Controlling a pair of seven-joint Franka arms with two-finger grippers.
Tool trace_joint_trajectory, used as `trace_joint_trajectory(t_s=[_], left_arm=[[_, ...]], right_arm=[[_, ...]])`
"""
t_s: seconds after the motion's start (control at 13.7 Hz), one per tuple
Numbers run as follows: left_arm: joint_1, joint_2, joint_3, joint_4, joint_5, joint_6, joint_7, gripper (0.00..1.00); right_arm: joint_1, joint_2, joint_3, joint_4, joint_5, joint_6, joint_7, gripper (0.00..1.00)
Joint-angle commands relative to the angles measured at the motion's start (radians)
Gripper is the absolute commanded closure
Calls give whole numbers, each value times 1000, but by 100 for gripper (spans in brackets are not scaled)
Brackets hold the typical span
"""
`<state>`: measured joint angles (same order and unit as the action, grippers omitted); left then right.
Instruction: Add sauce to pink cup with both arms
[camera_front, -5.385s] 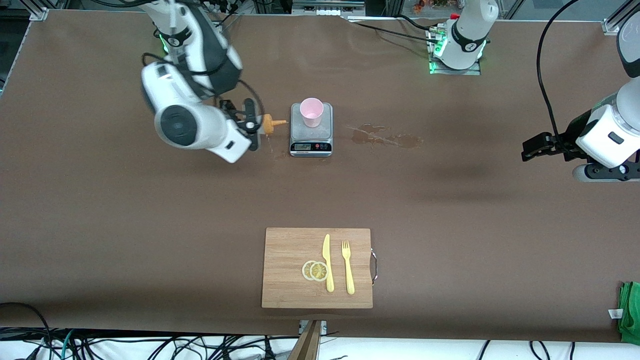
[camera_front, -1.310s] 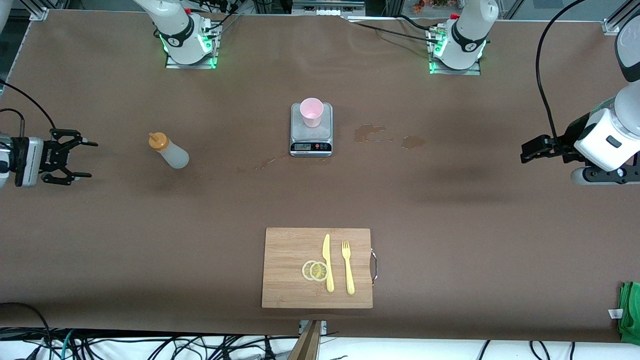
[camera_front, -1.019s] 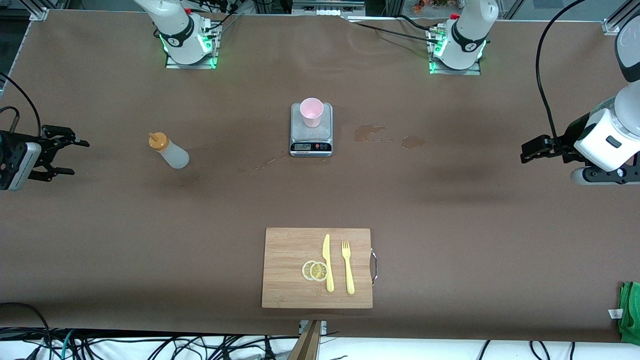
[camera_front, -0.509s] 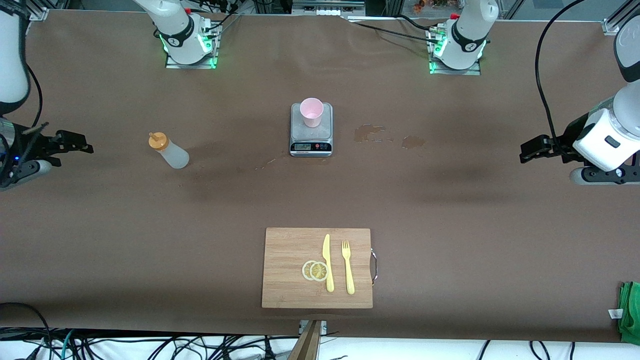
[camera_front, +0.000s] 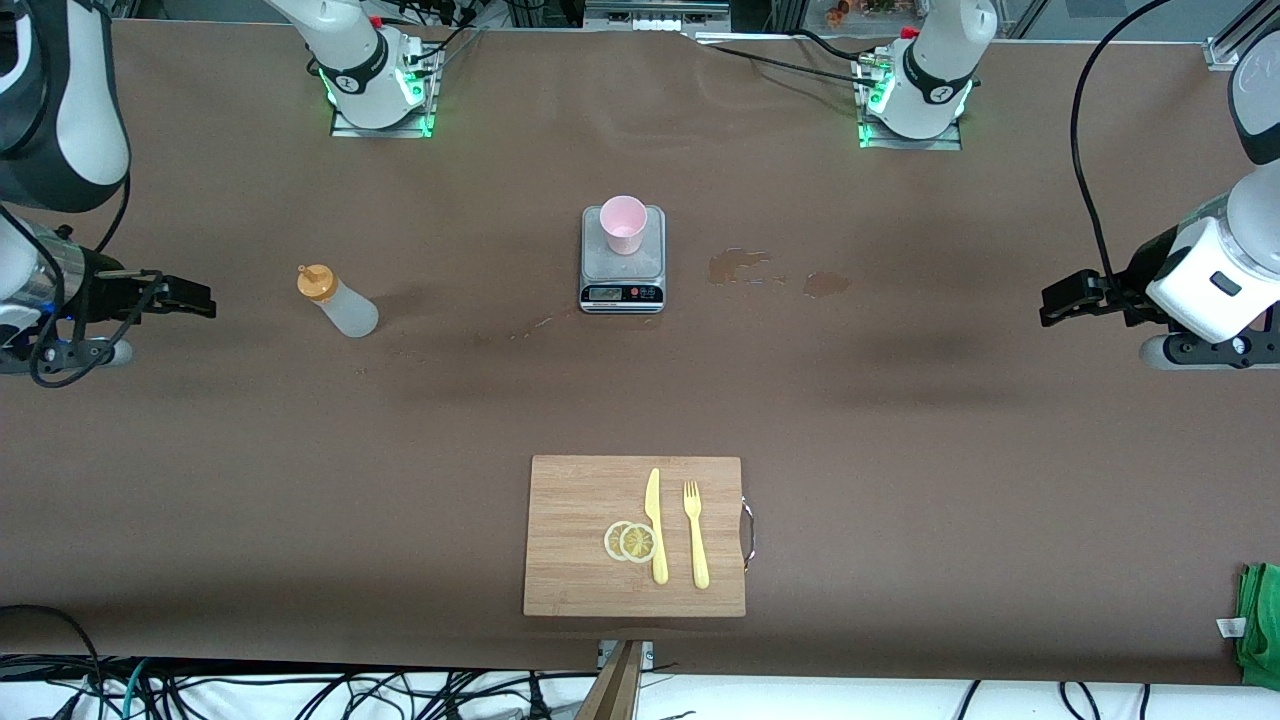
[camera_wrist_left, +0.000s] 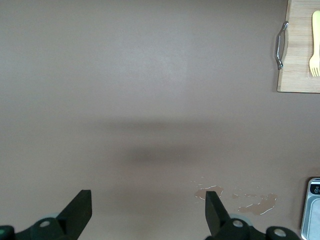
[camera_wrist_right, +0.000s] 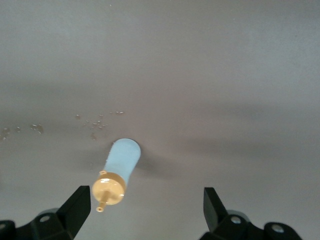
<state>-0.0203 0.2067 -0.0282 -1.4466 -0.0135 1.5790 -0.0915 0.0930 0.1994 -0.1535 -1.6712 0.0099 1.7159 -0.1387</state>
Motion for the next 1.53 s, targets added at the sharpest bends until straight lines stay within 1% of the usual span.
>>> trace_joint_trajectory(t_s=[0.0, 0.15, 0.29, 0.36, 0.65, 0.87, 1.02, 1.09, 1.46], left_arm=[[2, 14, -1, 32, -2, -16, 24, 0], [2, 14, -1, 32, -2, -16, 23, 0], [0, 14, -1, 31, -3, -14, 22, 0], [-3, 14, -1, 32, -3, -16, 22, 0], [-6, 14, -1, 32, -2, -16, 22, 0], [-7, 14, -2, 32, -3, -14, 21, 0], [-7, 14, -2, 32, -2, -14, 21, 0], [-7, 14, -2, 32, -2, -13, 22, 0], [-9, 22, -4, 52, -2, -11, 16, 0]], right_arm=[[40, -47, -5, -19, -21, -19, 100, 0], [48, -67, -3, 2, -10, -64, 110, 0], [48, -74, -5, 74, -5, -160, 110, 0], [50, -72, -5, 99, -8, -186, 102, 0], [50, -97, -6, 123, -11, -183, 111, 0], [25, -107, -17, 139, -10, -188, 116, 0], [25, -107, -49, 136, -2, -180, 119, 0], [25, -107, -54, 134, 8, -171, 117, 0], [28, -103, -55, 134, 13, -153, 117, 0]])
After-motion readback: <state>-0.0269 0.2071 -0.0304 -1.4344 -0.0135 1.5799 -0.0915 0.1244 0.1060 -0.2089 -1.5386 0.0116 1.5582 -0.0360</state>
